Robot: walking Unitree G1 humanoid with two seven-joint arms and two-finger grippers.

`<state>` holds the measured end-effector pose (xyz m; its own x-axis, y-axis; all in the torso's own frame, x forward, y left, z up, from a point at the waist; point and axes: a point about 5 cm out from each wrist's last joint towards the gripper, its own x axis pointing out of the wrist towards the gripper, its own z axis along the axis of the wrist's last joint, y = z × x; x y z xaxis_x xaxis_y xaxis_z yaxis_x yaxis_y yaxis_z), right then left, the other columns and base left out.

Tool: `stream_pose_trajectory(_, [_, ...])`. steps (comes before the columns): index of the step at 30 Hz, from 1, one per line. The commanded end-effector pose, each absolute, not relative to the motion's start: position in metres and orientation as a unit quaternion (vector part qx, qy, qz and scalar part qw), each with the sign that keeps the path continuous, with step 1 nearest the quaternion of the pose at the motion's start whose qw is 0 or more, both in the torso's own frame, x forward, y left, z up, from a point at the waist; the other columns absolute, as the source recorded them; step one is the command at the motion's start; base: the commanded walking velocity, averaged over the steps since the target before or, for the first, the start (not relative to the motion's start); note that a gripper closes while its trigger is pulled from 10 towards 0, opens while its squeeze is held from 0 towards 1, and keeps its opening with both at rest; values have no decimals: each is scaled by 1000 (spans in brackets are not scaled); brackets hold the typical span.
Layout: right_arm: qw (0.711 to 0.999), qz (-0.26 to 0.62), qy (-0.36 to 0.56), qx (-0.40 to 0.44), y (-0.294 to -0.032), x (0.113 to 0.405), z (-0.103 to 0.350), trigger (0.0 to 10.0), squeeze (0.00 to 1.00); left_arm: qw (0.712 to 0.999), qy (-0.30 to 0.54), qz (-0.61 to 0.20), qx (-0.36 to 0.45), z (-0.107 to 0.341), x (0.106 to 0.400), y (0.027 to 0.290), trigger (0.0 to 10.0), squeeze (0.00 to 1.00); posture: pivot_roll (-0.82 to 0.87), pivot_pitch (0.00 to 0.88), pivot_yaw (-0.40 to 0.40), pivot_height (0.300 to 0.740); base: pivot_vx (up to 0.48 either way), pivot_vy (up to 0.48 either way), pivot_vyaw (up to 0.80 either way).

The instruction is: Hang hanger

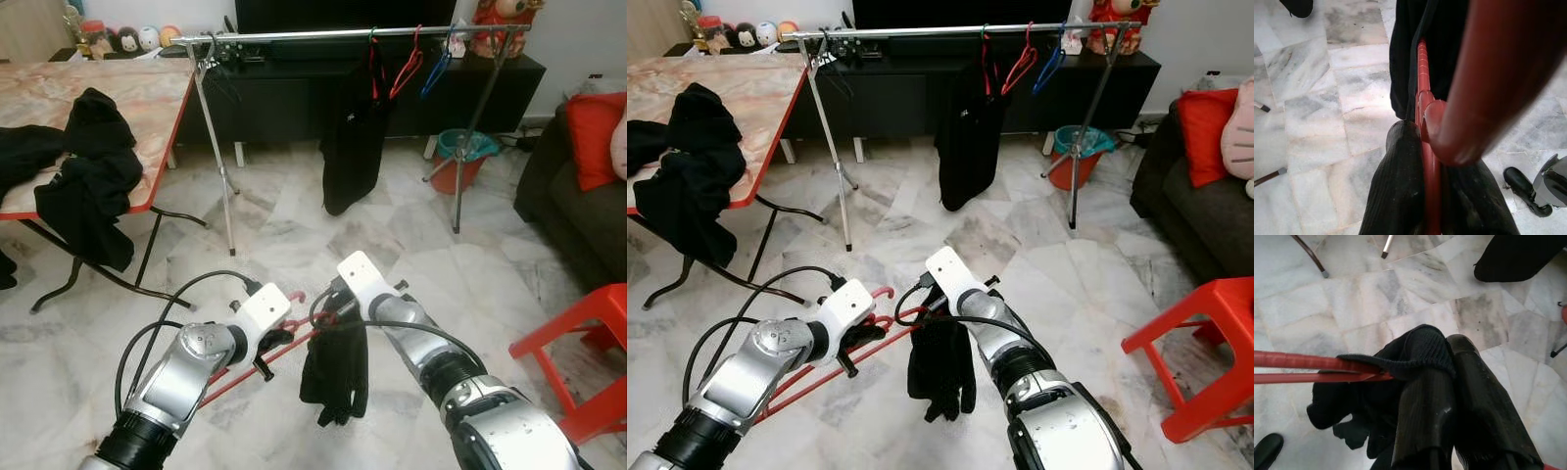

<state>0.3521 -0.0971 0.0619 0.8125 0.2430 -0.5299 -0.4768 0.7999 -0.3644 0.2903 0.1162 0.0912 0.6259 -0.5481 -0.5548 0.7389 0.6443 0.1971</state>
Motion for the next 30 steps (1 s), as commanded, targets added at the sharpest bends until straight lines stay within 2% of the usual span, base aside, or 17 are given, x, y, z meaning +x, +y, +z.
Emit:
stream_pose_trajectory(1, [921,209,218,-247,-88,355,70,10000,0,885,216,-353,212,98,296,117,10000,0,111,0,-27,732,0,0,0])
stream_pose_trajectory(8, [918,220,220,-245,-81,352,68,10000,0,872,210,-404,179,101,289,105,10000,0,113,0,-28,732,0,0,0])
stream_pose_trajectory(15, [918,222,223,-243,-79,351,67,10000,0,877,196,-408,160,106,290,100,10000,0,111,0,-27,732,0,0,0])
stream_pose_trajectory(18, [917,223,223,-243,-77,351,68,10000,0,884,204,-380,179,105,296,104,10000,0,112,0,-28,732,0,0,0])
stream_pose_trajectory(24, [921,214,219,-242,-77,352,72,10000,0,875,239,-351,230,95,298,116,10000,0,110,0,-26,732,0,0,0])
stream_pose_trajectory(27, [921,214,218,-243,-77,353,73,10000,0,889,245,-309,233,95,304,124,10000,0,112,0,-28,732,0,0,0])
stream_pose_trajectory(30, [921,213,218,-244,-77,353,73,10000,0,889,249,-300,238,95,306,127,10000,0,112,0,-26,732,0,0,0])
